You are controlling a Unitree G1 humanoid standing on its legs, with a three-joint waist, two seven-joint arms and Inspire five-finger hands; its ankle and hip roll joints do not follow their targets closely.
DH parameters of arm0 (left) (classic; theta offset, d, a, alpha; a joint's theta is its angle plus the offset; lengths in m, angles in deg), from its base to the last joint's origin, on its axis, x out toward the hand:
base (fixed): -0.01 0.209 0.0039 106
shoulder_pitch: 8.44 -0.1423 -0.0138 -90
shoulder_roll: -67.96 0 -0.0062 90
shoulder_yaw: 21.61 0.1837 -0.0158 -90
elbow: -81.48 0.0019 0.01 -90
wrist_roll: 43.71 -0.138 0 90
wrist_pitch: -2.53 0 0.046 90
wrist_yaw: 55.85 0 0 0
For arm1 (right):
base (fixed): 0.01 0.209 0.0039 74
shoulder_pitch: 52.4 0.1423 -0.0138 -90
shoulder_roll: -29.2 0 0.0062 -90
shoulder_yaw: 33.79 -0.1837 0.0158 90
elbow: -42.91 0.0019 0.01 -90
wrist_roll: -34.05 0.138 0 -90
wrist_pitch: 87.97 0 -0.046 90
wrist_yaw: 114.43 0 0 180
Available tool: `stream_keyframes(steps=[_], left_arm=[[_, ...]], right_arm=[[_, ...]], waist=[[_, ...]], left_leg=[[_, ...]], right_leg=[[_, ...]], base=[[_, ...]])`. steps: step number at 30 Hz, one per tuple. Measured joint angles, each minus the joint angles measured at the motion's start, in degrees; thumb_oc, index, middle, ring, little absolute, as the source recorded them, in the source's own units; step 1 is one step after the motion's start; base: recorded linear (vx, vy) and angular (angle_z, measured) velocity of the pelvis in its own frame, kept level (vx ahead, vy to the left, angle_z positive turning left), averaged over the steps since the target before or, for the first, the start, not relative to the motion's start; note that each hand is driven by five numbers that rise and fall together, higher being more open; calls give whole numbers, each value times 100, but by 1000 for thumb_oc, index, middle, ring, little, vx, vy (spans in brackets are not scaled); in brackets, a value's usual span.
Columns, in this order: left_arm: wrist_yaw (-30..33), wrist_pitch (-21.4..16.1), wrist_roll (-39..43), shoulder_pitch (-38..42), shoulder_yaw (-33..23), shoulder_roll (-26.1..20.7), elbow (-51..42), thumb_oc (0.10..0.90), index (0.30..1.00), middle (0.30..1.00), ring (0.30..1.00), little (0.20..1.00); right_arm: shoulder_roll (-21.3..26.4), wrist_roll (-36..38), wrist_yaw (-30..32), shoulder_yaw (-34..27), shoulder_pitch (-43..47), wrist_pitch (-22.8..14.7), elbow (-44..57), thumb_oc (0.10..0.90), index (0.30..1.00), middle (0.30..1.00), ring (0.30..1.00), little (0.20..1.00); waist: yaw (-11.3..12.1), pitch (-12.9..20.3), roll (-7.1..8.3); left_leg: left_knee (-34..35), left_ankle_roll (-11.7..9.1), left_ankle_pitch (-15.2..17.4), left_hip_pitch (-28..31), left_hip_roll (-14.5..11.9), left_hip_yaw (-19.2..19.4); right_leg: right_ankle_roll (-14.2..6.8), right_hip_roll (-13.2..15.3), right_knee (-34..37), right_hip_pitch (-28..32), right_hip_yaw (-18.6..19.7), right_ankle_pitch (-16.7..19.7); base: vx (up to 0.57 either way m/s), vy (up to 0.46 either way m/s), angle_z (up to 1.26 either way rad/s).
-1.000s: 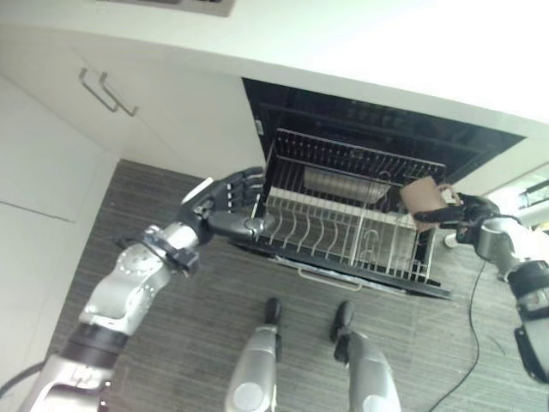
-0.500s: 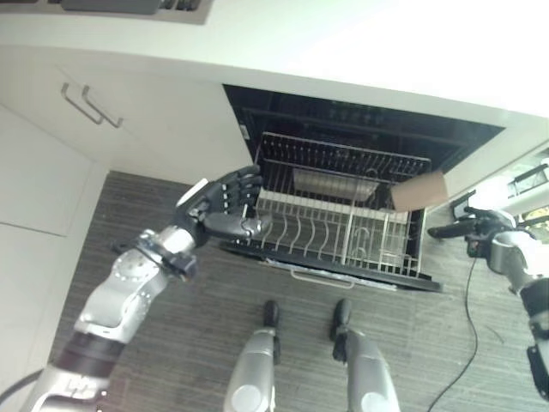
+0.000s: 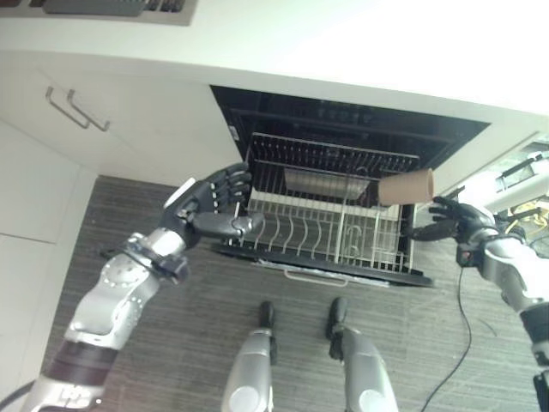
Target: Place the dishes in the dishwasher.
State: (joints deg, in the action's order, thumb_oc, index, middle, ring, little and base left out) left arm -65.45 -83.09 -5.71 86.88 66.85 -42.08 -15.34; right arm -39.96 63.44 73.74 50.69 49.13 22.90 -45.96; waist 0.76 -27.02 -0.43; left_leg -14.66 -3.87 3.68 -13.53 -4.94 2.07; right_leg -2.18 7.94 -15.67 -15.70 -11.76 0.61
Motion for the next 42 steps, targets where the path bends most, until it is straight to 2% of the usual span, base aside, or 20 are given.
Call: stream_keyframes(steps=[2, 6, 10, 17, 22, 25, 27, 28, 29, 31, 32, 33, 34, 36, 37, 38, 39, 40, 41, 42], left_arm=[[62, -285, 0, -62, -89, 178, -88, 800, 900, 900, 900, 900], [201, -879, -9, 15, -174, 445, -375, 800, 900, 900, 900, 900], [291, -1235, -8, 27, -426, 758, -503, 800, 900, 900, 900, 900], [292, -1604, -7, -35, -655, 989, -504, 800, 900, 900, 900, 900], [257, -1623, -10, -283, -739, 1001, -504, 800, 900, 900, 900, 900], [237, -1617, -10, -466, -775, 1003, -502, 800, 900, 900, 900, 900], [229, -1609, -9, -597, -765, 1003, -502, 800, 900, 900, 900, 900], [243, -1608, -9, -643, -767, 1020, -501, 800, 900, 900, 900, 900], [273, -1607, -5, -666, -782, 1082, -492, 800, 900, 900, 900, 900], [272, -1608, 5, -679, -800, 1113, -482, 800, 900, 900, 900, 900], [271, -1609, 7, -670, -805, 1198, -464, 800, 900, 900, 900, 900], [271, -1614, 17, -668, -815, 1240, -466, 800, 900, 900, 900, 900], [268, -1604, 66, -690, -816, 1347, -448, 800, 900, 900, 900, 900], [114, -1605, 772, -831, -843, 1516, -518, 800, 900, 900, 900, 900], [56, -1610, 897, -889, -844, 1585, -518, 800, 900, 900, 900, 900], [22, -1610, 893, -878, -798, 1659, -518, 800, 900, 900, 900, 900], [10, -1602, 884, -820, -701, 1646, -518, 800, 900, 900, 900, 900], [-7, -1601, 882, -763, -619, 1625, -516, 800, 900, 900, 900, 900], [5, -1608, 883, -687, -484, 1621, -517, 800, 900, 900, 900, 900], [-2, -1616, 881, -666, -389, 1603, -525, 800, 900, 900, 900, 900]], right_arm=[[-216, -13, 62, 81, -187, -454, 363, 800, 900, 900, 900, 900], [-367, -252, 337, 6, -233, -749, 294, 800, 900, 900, 900, 900], [-613, -464, 428, -259, -268, -1217, 543, 800, 900, 900, 900, 900], [-811, -470, 488, -388, -478, -1878, 755, 800, 900, 900, 900, 900], [-1172, -465, 542, -495, -837, -2271, 766, 800, 900, 900, 900, 900], [-1309, -466, 559, -492, -1056, -2374, 769, 800, 900, 900, 900, 900], [-1404, -483, 562, -447, -1220, -2420, 809, 800, 900, 900, 900, 900], [-1391, -562, 558, -401, -1231, -2420, 808, 800, 900, 900, 900, 900], [-1377, -663, 528, -351, -1195, -2421, 807, 800, 900, 900, 900, 900], [-1360, -673, 456, -326, -1154, -2456, 819, 800, 900, 900, 900, 900], [-1338, -665, 412, -365, -1126, -2626, 839, 800, 900, 900, 900, 900], [-1292, -632, 371, -400, -1127, -2696, 974, 800, 900, 900, 900, 900], [-1218, -616, 285, -424, -1109, -2782, 1022, 800, 900, 900, 900, 900], [-1173, -446, 163, -589, -1489, -2796, 1114, 800, 900, 900, 900, 900], [-1169, -450, 164, -609, -1513, -2822, 1154, 800, 900, 900, 900, 900], [-1155, -456, 175, -600, -1531, -2823, 1155, 800, 900, 900, 900, 900], [-1156, -457, 209, -602, -1516, -2822, 1158, 800, 900, 900, 900, 900], [-1148, -455, 259, -597, -1458, -2816, 1157, 800, 900, 900, 900, 900], [-1084, -455, 315, -607, -1322, -2813, 1141, 800, 900, 900, 900, 900], [-1059, -455, 309, -605, -1147, -2808, 1136, 800, 900, 900, 900, 900]], waist=[[-115, 33, 89], [-187, 115, 206], [-218, 184, 209], [-168, 612, 271], [-83, 789, 328], [-77, 829, 321], [-93, 887, 286], [-81, 913, 205], [-31, 911, 62], [-15, 936, 17], [-22, 948, 39], [56, 961, 73], [70, 953, -9], [48, 983, -1], [18, 982, -2], [-29, 990, 37], [-136, 979, 160], [-231, 985, 240], [-263, 991, 233], [-267, 1006, 181]], left_leg=[[-16, 46, 77, 65, 0, 66], [-86, 61, 153, 58, 4, 91], [-242, 69, 248, 59, 2, 220], [-501, 139, 417, 116, 54, 315], [-733, 267, 610, 160, 140, 412], [-901, 490, 691, 131, 285, 489], [-923, 651, 714, 132, 403, 581], [-860, 754, 673, 139, 292, 647], [-854, 780, 677, 133, 174, 661], [-693, 775, 578, 272, 158, 610], [-445, 760, 433, 386, 246, 612], [-390, 770, 405, 386, 359, 738], [-396, 771, 404, 373, 414, 743], [6, 681, 200, 608, 536, 631], [241, 548, 86, 639, 599, 643], [481, 297, 175, 713, 566, 915], [320, 125, 333, 733, 247, 1861], [59, 128, 329, 644, -34, 2235], [-184, 27, 287, 608, -438, 2324], [-217, -73, 234, 644, -799, 2220]], right_leg=[[-23, 2, -2, 46, 74, -20], [-39, 8, -27, 34, 109, -32], [-52, 18, -50, 34, 219, -27], [-133, 59, -9, 112, 298, 15], [-307, 140, 195, 284, 393, 130], [-466, 234, 565, 463, 496, 282], [-516, 297, 950, 660, 403, 361], [-515, 301, 970, 701, 309, 331], [-495, 202, 297, 597, 127, 115], [-545, -298, -466, 938, 128, -677], [-237, -778, -530, 1124, 293, -1175], [15, -815, -228, 1177, 281, -1273], [284, -821, -97, 1280, 309, -1205], [264, -769, -118, 1398, 273, -1222], [319, -705, -177, 1371, 213, -1237], [386, -580, -113, 1385, 63, -1183], [408, -364, 19, 1436, -190, -1117], [411, -213, 7, 1427, -327, -1115], [399, -145, -23, 1424, -386, -1107], [382, -133, -44, 1420, -383, -1106]], base=[[36, 20, -12], [73, 55, -5], [67, 82, -15], [51, 120, -7], [26, 147, -11], [28, 176, -4], [3, 164, -4], [6, 72, -27], [24, 39, -32], [75, -75, -11], [152, -164, -9], [174, -171, -20], [176, -203, -17], [160, -217, 23], [81, -106, 47], [28, -1, 69], [19, 111, 91], [42, 183, 94], [98, 268, 62], [167, 395, 32]])
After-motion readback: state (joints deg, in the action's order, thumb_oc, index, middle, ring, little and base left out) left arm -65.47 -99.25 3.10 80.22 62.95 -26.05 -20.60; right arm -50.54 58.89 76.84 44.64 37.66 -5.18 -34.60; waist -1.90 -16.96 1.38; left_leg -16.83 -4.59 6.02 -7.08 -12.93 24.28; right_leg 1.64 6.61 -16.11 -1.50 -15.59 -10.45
